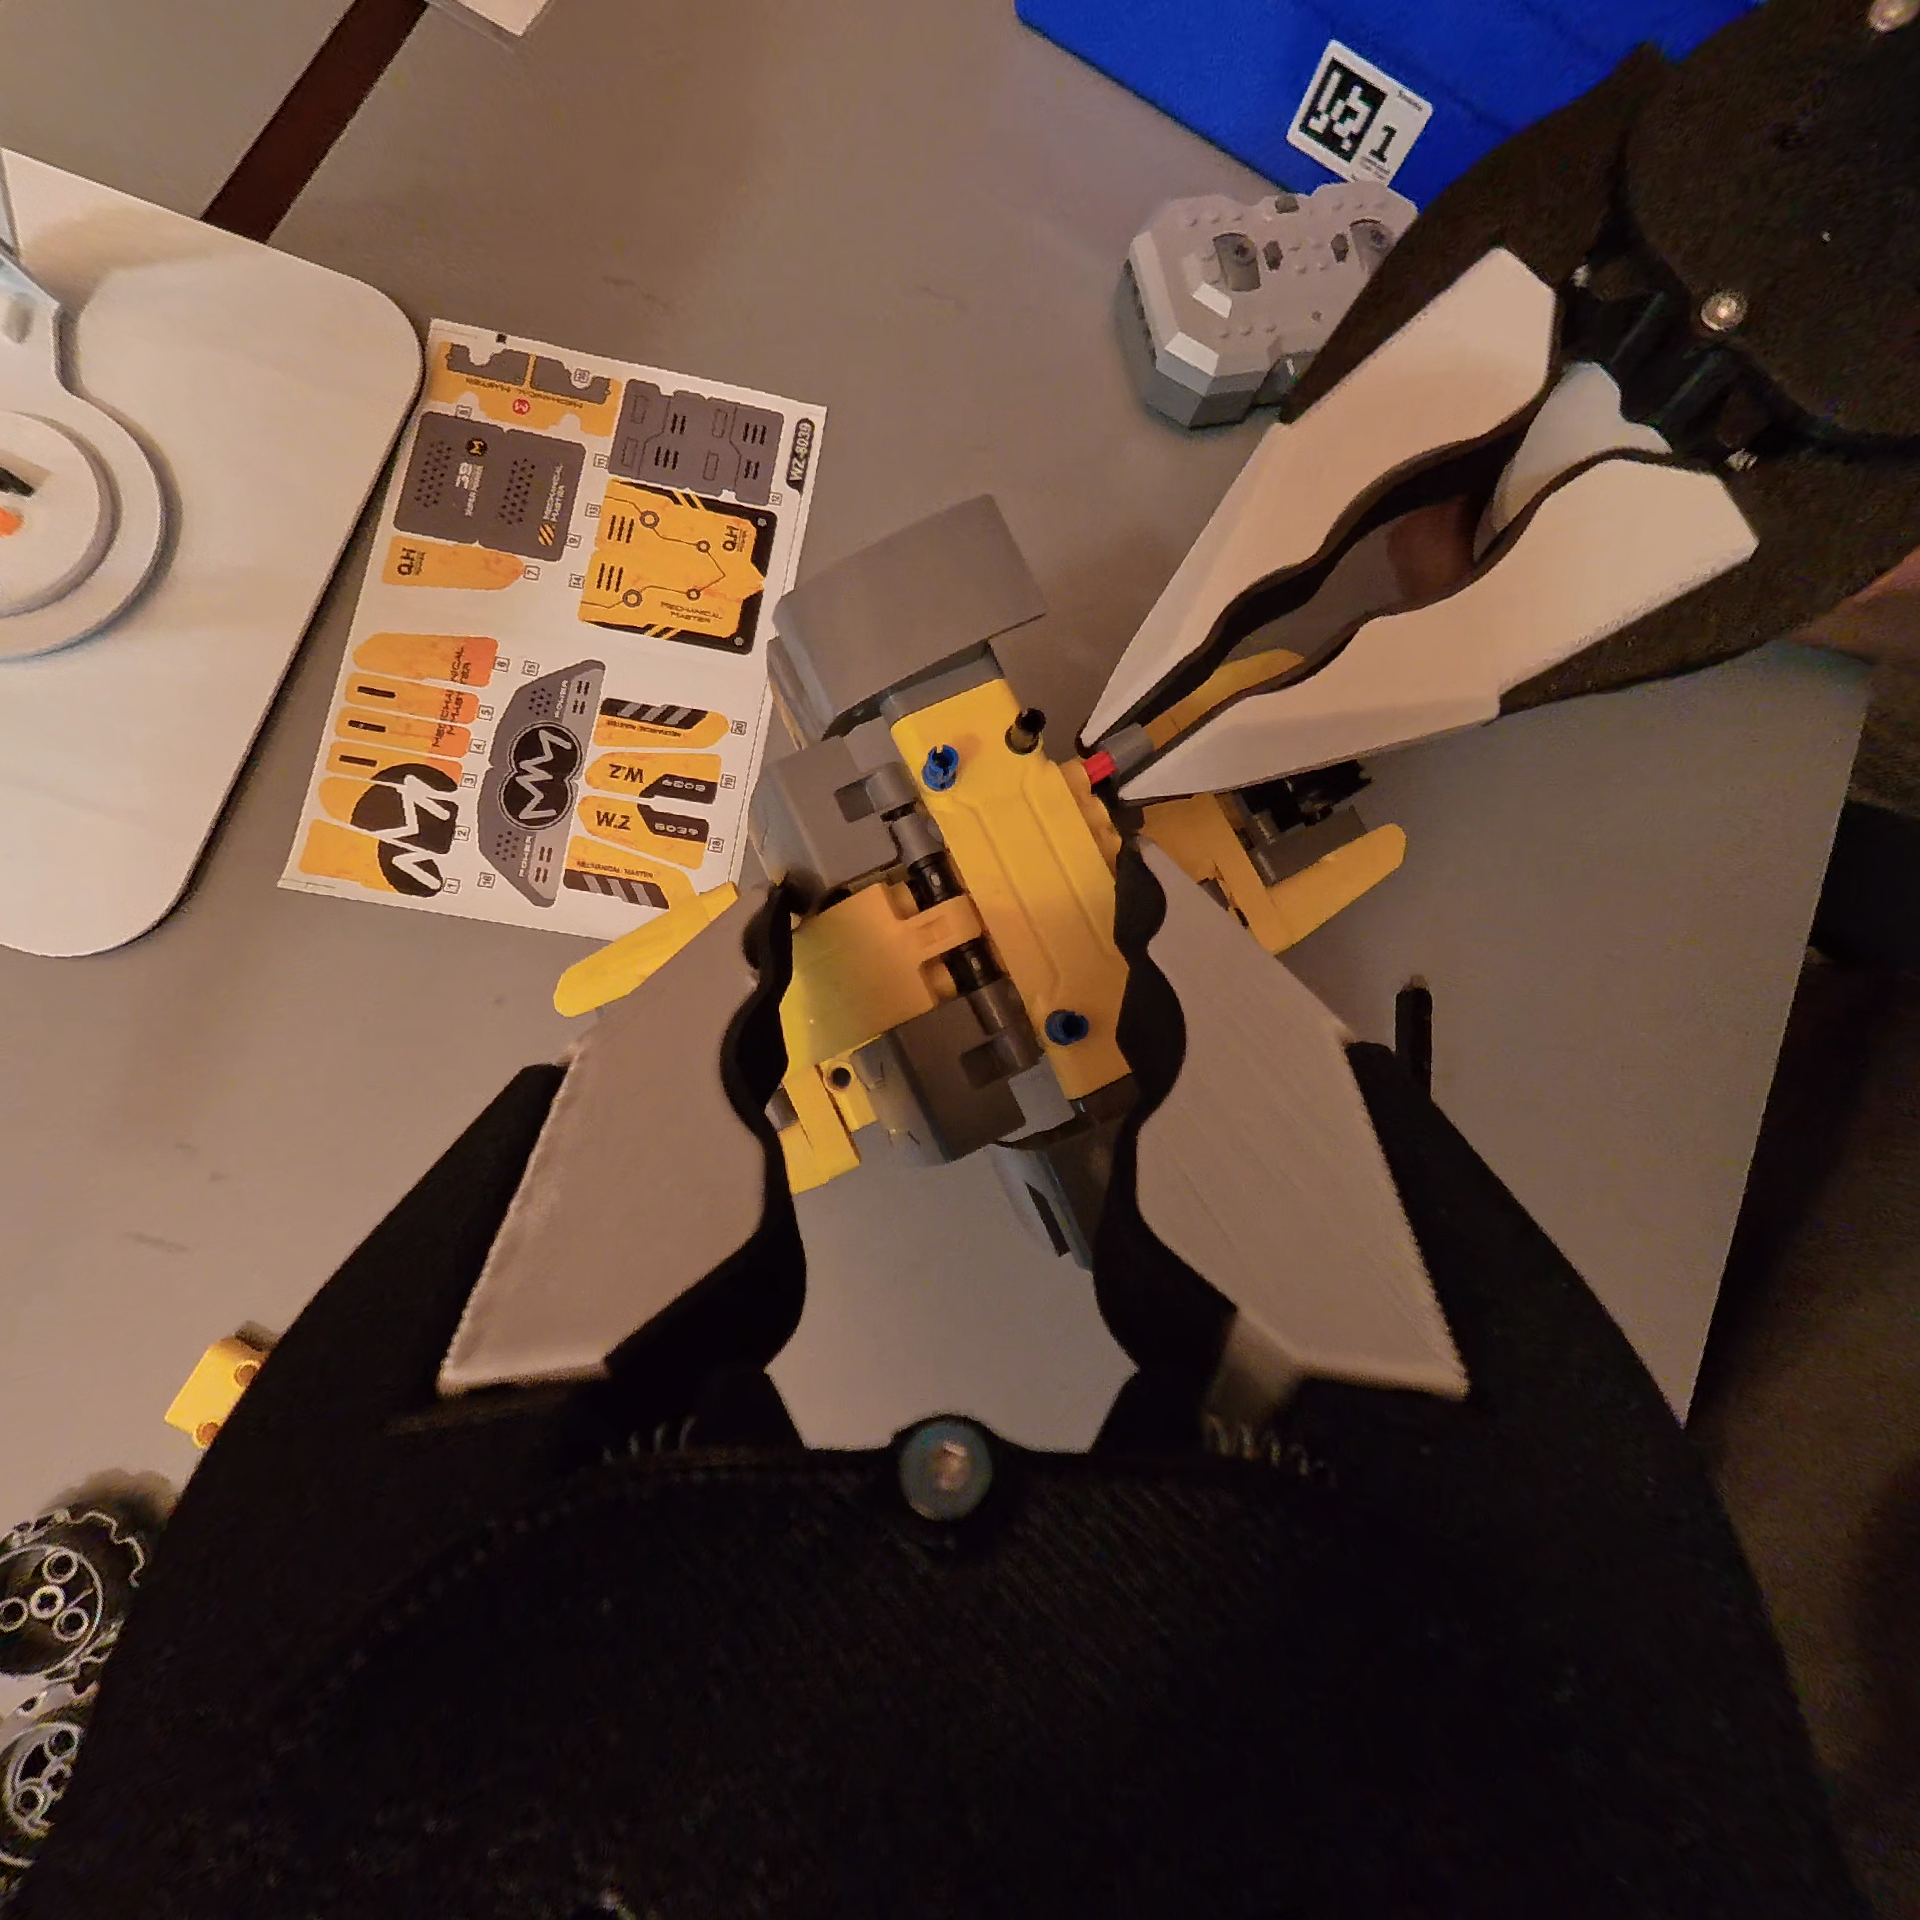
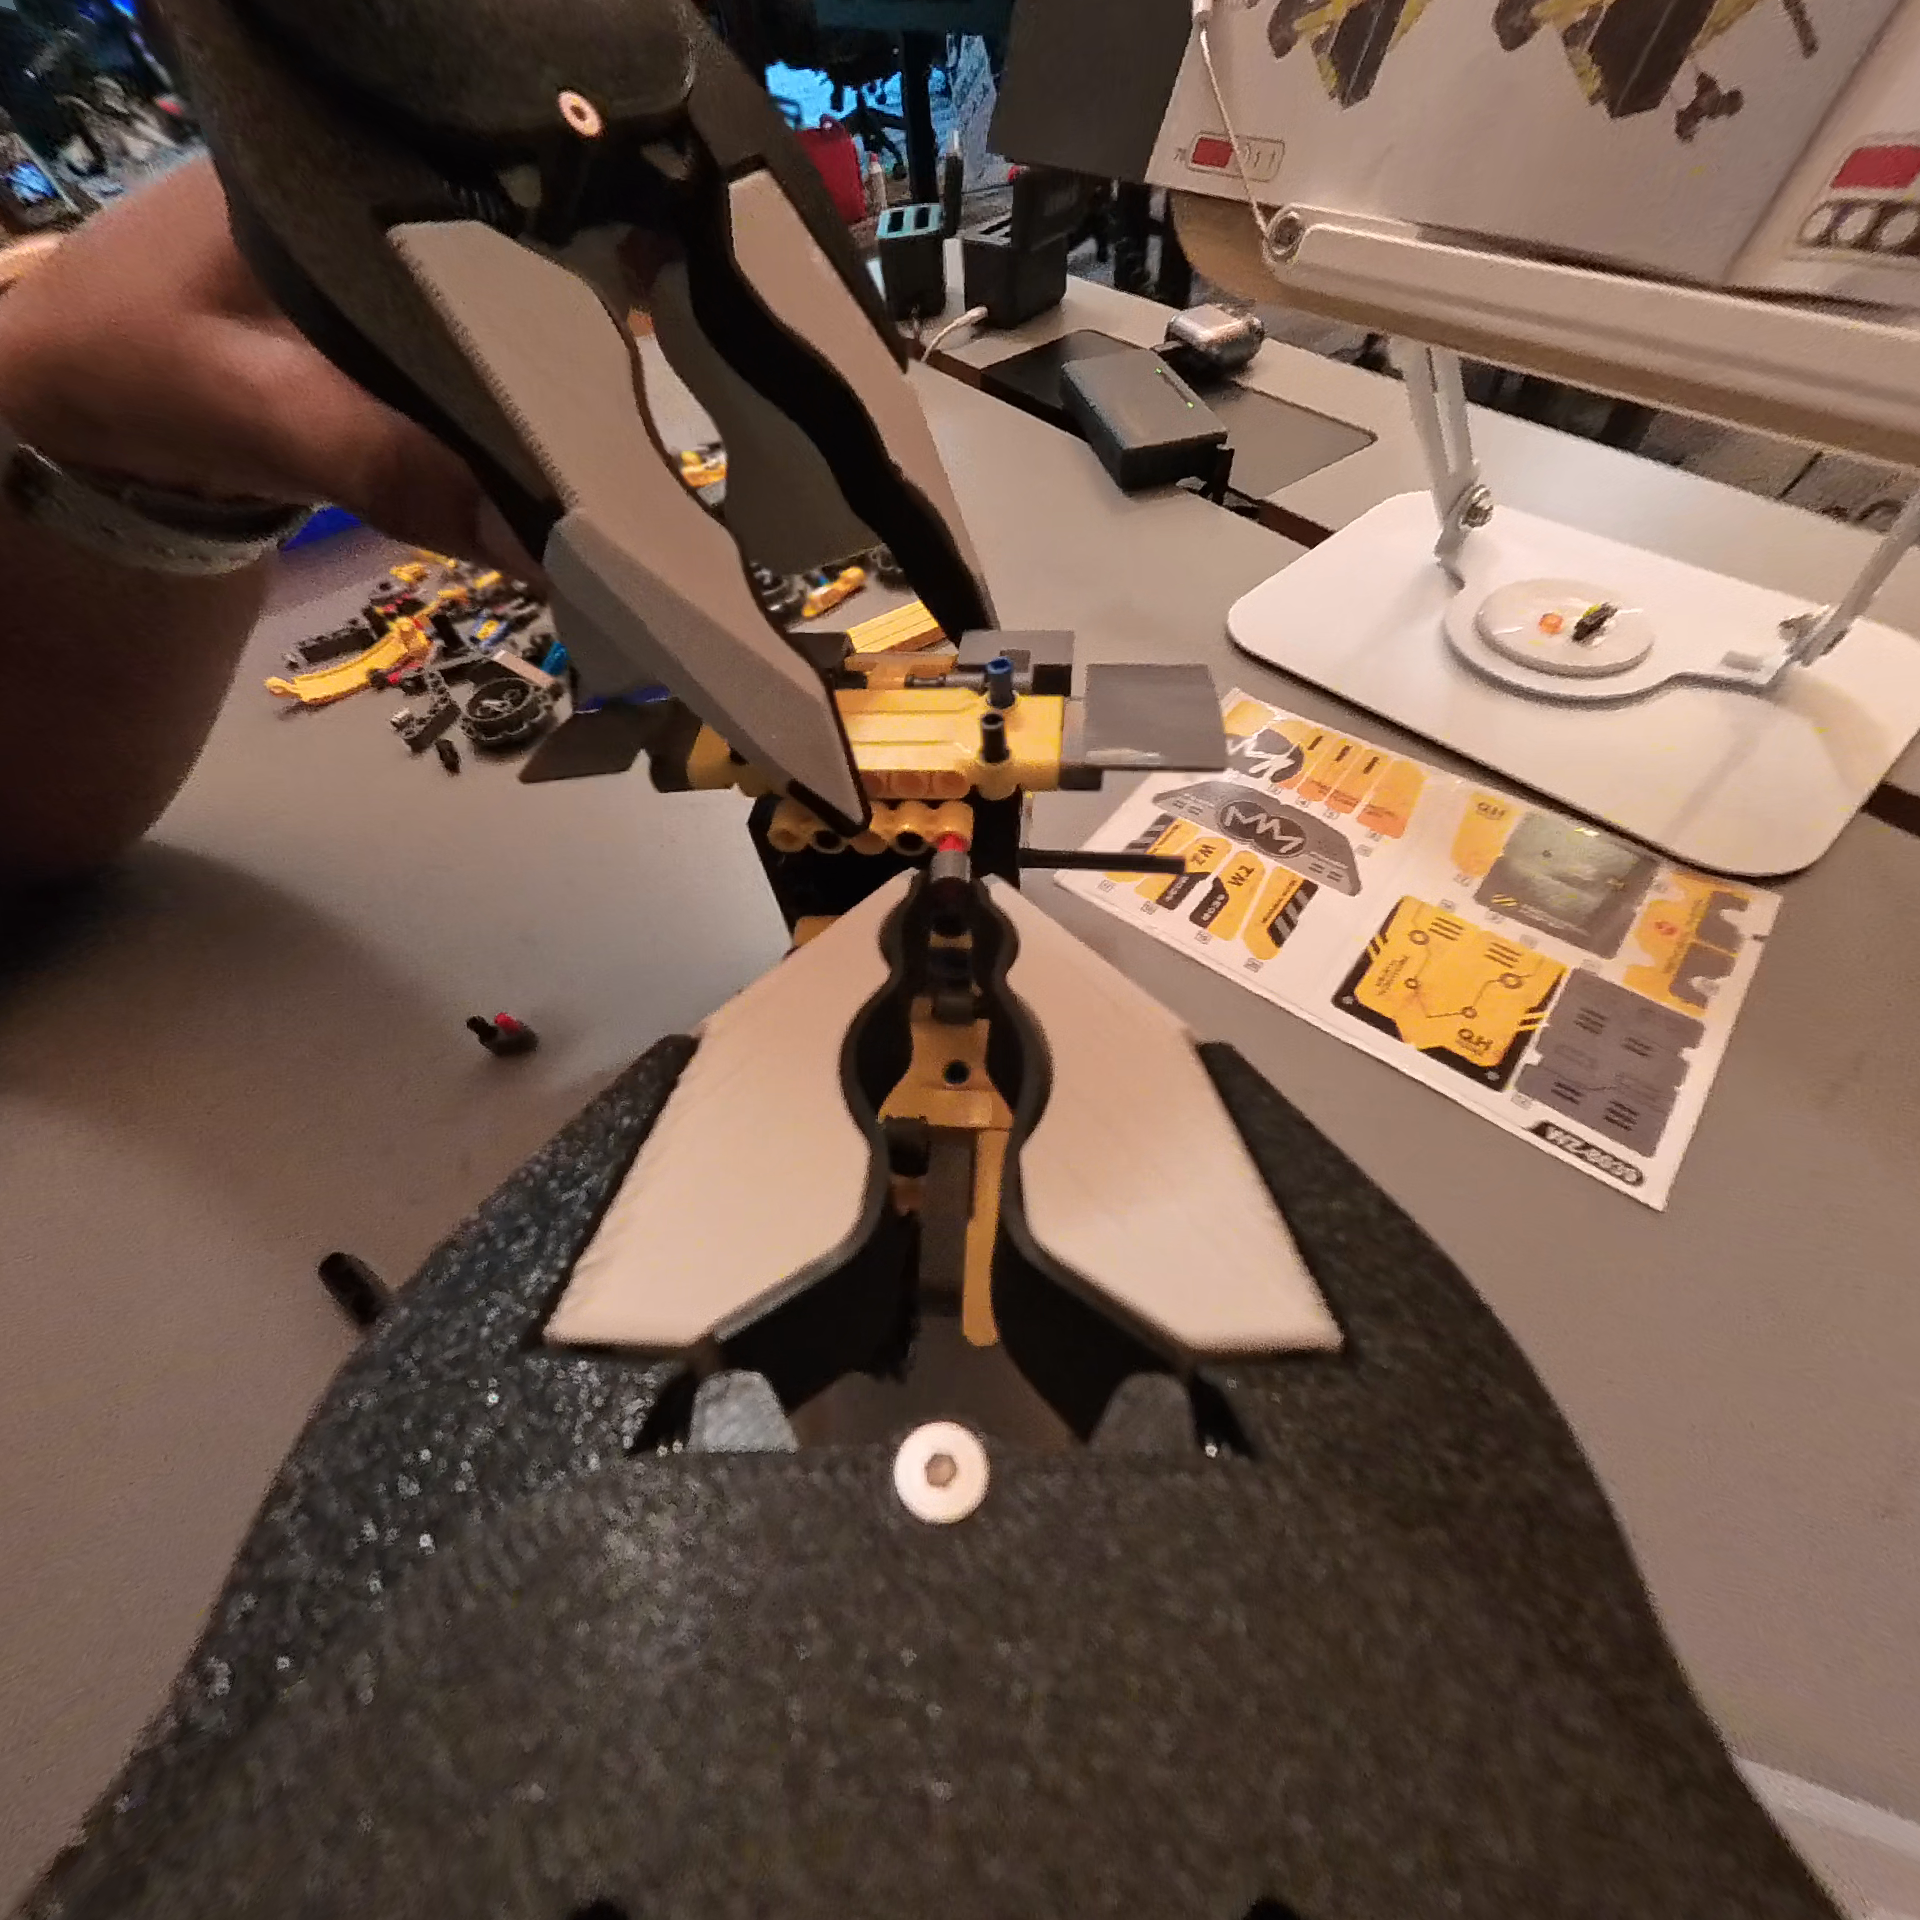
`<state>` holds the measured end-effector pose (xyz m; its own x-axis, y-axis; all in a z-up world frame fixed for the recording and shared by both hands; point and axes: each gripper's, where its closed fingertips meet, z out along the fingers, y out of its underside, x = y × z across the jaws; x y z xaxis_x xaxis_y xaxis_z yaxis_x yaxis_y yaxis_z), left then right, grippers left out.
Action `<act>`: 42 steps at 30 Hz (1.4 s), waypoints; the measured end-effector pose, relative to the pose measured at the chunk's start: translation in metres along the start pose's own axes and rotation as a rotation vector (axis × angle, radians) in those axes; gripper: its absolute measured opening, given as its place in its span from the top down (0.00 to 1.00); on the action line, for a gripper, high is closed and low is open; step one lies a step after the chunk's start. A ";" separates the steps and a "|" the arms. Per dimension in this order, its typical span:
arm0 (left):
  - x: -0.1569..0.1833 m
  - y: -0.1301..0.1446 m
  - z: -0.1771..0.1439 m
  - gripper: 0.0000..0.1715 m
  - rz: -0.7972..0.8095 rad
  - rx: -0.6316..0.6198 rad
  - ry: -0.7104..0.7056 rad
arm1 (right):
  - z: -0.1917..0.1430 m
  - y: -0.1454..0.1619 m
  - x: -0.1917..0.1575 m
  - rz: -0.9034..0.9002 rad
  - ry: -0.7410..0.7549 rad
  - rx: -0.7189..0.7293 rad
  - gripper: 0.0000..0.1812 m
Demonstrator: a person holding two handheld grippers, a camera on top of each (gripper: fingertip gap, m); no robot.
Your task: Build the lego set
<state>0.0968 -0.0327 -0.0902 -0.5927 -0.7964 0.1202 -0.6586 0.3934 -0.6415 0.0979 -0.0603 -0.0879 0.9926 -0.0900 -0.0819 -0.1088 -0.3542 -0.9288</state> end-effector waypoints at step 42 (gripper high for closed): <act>0.005 0.002 -0.002 0.65 0.103 0.011 0.095 | -0.046 -0.014 0.042 0.054 0.082 0.106 0.84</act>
<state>0.0916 -0.0353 -0.0888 -0.6986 -0.7048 0.1236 -0.5868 0.4654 -0.6626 0.1383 -0.1022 -0.0620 0.9772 -0.1835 -0.1066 -0.1509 -0.2474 -0.9571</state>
